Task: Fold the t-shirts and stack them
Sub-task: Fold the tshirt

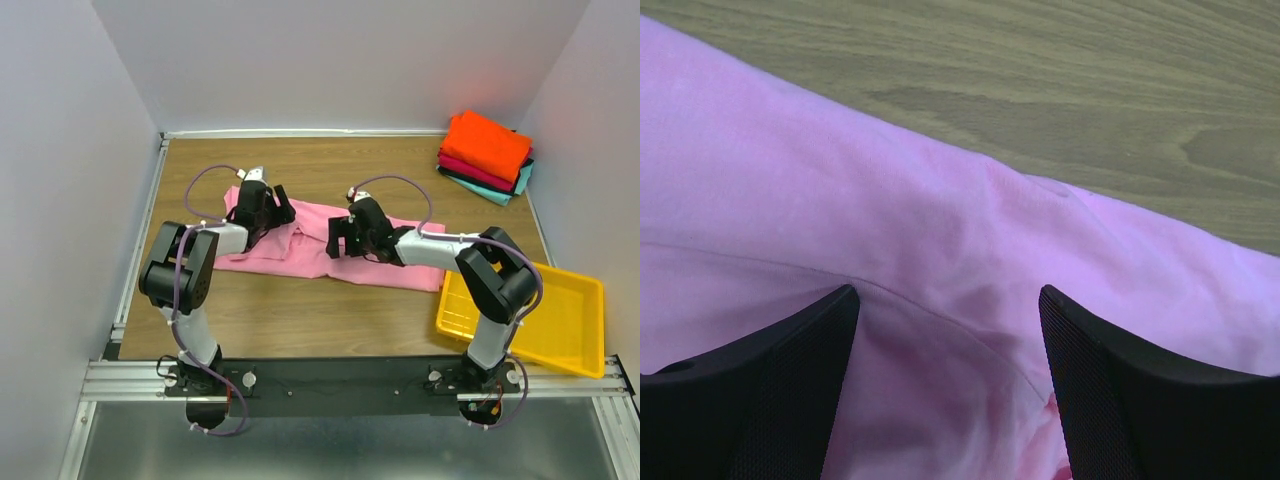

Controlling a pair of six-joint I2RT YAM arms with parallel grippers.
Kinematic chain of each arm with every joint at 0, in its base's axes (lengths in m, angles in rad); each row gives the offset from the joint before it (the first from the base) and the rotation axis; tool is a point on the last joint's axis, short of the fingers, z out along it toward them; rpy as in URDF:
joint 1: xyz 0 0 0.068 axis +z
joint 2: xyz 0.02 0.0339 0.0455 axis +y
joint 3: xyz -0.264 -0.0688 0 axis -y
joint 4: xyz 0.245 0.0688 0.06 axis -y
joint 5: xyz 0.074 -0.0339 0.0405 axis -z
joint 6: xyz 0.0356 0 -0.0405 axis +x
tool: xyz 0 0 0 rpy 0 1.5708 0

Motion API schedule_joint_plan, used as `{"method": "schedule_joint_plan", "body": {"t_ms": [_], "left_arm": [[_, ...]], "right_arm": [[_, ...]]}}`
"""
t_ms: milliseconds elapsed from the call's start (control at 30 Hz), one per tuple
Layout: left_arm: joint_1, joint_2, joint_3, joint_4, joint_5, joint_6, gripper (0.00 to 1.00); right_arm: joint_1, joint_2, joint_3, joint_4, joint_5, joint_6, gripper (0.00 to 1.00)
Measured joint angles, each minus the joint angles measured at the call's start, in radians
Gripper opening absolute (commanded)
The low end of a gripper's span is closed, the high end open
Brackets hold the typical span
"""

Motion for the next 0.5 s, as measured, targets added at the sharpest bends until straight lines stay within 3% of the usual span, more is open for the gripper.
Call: {"method": "schedule_joint_plan", "body": {"t_ms": [500], "left_arm": [[0.005, 0.037, 0.06, -0.013, 0.0, 0.072, 0.81]], "right_arm": [[0.074, -0.018, -0.037, 0.049, -0.143, 0.052, 0.95]]}}
